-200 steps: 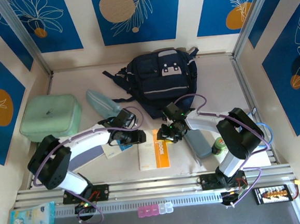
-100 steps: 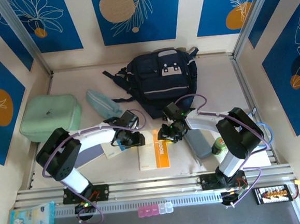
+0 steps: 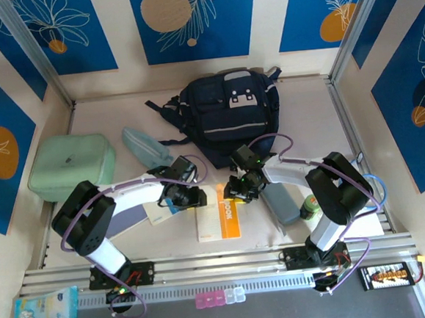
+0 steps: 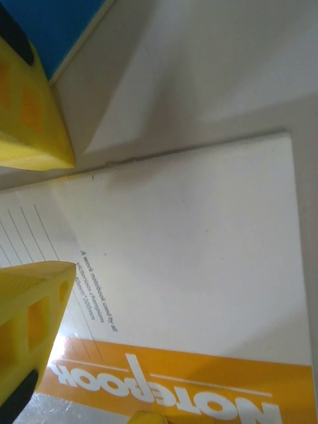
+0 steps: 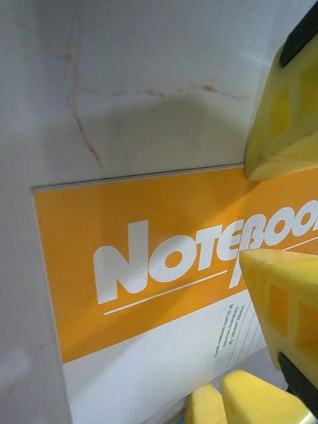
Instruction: Pack the student bag
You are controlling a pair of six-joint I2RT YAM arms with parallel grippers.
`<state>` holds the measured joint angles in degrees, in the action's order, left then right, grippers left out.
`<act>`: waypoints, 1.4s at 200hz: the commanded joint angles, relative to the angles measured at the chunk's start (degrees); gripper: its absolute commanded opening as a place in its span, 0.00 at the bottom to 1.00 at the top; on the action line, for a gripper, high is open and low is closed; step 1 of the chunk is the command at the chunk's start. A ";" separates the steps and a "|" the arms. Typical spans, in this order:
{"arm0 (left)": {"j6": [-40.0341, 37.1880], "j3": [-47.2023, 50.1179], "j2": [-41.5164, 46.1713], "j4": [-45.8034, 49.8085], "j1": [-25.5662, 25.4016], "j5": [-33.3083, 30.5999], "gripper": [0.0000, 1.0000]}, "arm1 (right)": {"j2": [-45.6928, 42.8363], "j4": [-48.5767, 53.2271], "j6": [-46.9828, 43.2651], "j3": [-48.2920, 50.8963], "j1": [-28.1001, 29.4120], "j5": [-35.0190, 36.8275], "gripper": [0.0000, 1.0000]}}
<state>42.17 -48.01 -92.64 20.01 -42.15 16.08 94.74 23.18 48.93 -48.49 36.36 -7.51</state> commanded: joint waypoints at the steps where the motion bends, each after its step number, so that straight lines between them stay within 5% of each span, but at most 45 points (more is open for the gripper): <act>1: -0.26 0.45 -1.03 -7.12 -0.60 6.51 0.39 | 4.33 1.04 -0.18 1.71 -0.24 4.57 0.37; 52: 0.87 0.30 -1.36 -5.30 -0.60 5.05 0.49 | 4.84 0.55 0.19 1.91 -0.24 4.52 0.37; 151: 3.96 5.64 8.76 -16.89 -0.19 12.95 0.48 | 5.18 0.90 0.51 2.10 -0.38 5.41 0.36; 280: 10.48 9.24 4.69 -31.81 0.90 20.57 0.50 | 6.18 2.62 0.62 1.04 -0.36 7.27 0.33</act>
<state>50.35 -39.66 -86.65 -5.87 -41.76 32.82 96.18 24.49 49.36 -49.58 35.92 -8.12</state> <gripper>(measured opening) 0.500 0.328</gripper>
